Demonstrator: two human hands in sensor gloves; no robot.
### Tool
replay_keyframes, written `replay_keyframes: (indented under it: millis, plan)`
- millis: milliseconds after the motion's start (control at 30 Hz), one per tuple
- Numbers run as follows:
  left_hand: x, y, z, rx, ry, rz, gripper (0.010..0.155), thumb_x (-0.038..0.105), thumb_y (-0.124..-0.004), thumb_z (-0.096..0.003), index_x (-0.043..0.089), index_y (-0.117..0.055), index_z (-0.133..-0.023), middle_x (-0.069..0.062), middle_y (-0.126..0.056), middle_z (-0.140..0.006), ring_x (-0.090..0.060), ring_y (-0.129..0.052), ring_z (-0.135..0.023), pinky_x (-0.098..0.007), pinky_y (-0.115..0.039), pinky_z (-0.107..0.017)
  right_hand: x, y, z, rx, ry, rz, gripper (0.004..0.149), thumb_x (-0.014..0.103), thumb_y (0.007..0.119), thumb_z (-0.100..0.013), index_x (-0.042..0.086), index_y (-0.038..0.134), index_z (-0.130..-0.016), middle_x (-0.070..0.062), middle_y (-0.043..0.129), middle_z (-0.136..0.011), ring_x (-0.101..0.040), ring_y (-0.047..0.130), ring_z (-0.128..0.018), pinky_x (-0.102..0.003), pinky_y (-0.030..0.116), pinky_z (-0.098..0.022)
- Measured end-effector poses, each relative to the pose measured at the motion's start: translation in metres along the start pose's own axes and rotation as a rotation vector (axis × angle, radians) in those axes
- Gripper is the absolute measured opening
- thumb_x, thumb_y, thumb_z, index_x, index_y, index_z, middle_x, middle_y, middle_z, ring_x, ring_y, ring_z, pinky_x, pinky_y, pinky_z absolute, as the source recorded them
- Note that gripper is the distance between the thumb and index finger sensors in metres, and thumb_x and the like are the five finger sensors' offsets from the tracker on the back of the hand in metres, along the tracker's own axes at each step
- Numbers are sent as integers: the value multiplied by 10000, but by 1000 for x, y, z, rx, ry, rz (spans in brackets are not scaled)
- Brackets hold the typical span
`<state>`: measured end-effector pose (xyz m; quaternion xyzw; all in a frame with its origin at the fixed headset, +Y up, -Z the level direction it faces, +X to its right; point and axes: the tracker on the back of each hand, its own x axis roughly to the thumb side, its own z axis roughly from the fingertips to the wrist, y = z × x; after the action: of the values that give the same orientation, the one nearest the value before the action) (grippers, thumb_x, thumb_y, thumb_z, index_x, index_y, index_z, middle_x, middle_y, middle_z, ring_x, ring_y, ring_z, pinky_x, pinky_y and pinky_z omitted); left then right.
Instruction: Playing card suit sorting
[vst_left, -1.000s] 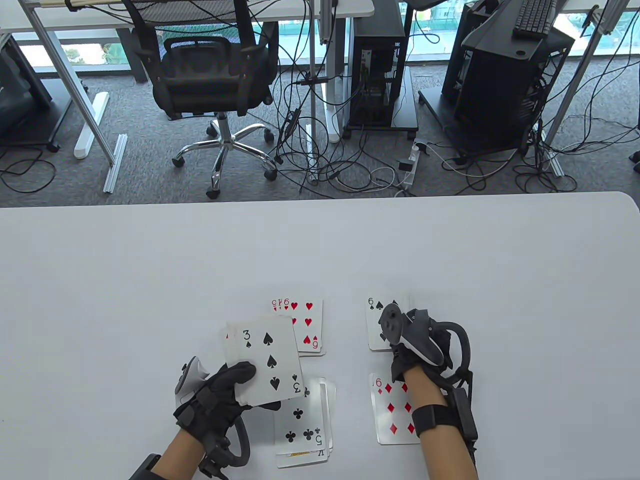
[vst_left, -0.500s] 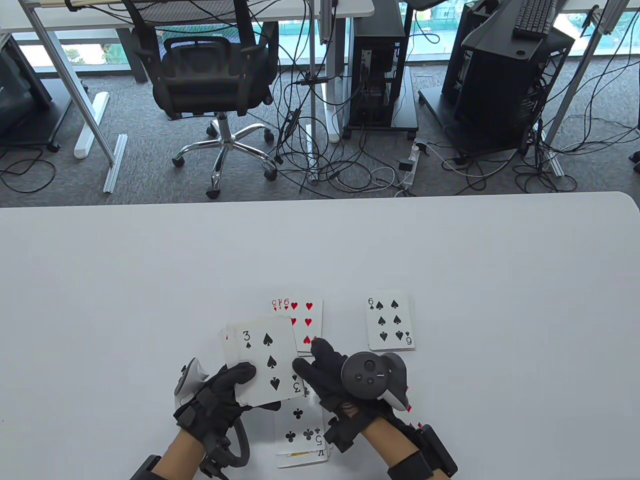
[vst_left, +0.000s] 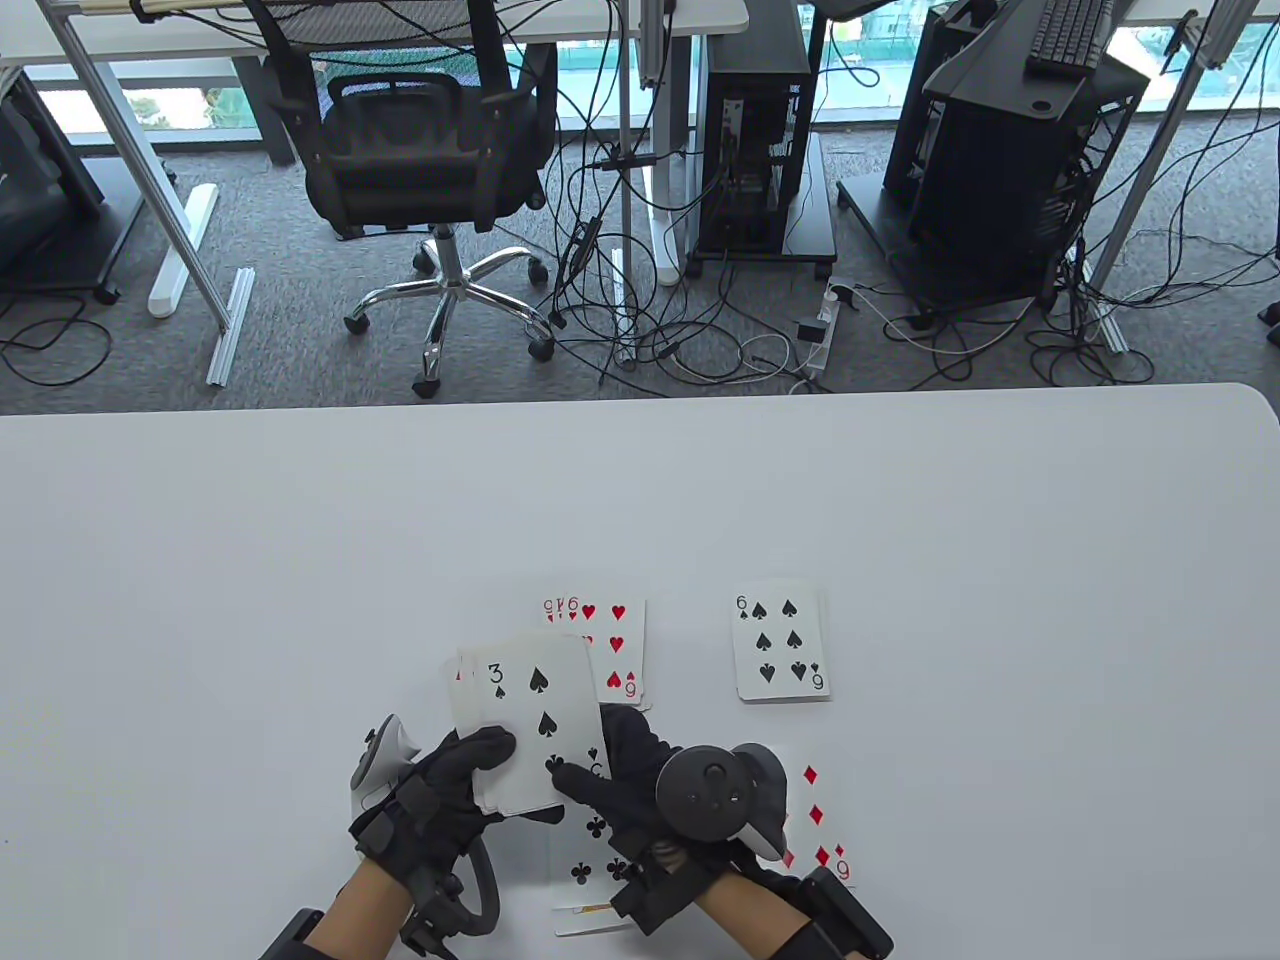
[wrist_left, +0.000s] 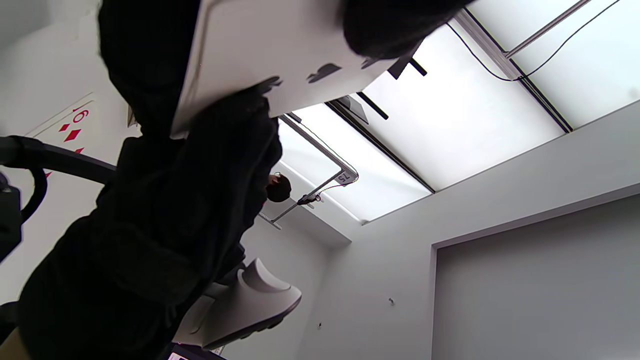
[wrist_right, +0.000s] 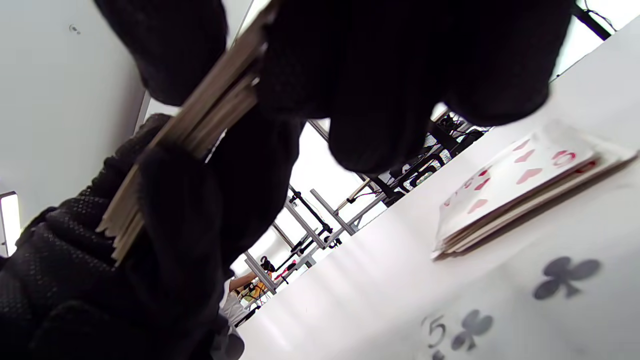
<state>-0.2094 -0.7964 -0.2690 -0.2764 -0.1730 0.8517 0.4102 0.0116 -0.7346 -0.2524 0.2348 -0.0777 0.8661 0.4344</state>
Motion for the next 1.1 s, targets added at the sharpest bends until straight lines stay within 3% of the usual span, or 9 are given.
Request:
replay_keyframes:
  millis: [200, 400, 533, 933, 1100]
  plan:
    - [-2, -2, -2, -47, -1, 21, 580, 389, -679, -635, 234, -391, -1114, -77, -545, -1136, -406, -723, -943, -506, -795, -554, -2, -7, -1, -30, 20, -71, 426, 249, 684, -535, -118, 687, -752, -66, 916, -450, -278, 986, -348, -483, 852, -356]
    - [-1, -2, -2, -43, -9, 13, 565, 356, -681, -632, 241, -401, -1109, -71, -559, -1131, -399, -732, -942, -500, -804, -553, -9, -9, -3, -25, 59, -151, 405, 220, 636, -548, -123, 714, -747, -72, 936, -439, -282, 995, -336, -482, 856, -349]
    - [-2, -2, -3, -30, -6, 9, 556, 349, -676, -633, 245, -405, -1107, -68, -560, -1130, -397, -731, -943, -501, -802, -554, -15, -15, -4, -54, 74, -108, 418, 227, 624, -555, -120, 704, -774, -86, 930, -467, -300, 986, -361, -497, 843, -364]
    - [0, -3, -2, -3, -22, 15, 552, 351, -668, -636, 241, -404, -1108, -69, -568, -1127, -394, -741, -936, -491, -810, -549, -51, -52, -16, -131, 218, -178, 413, 231, 636, -555, -123, 733, -745, -38, 929, -378, -235, 986, -257, -456, 861, -318]
    - [1, -3, -2, 3, -17, 20, 552, 351, -666, -638, 240, -401, -1109, -69, -565, -1128, -394, -740, -937, -491, -810, -549, -79, -87, -31, -173, 338, -171, 412, 226, 645, -552, -128, 736, -744, -49, 931, -372, -246, 982, -250, -463, 856, -316]
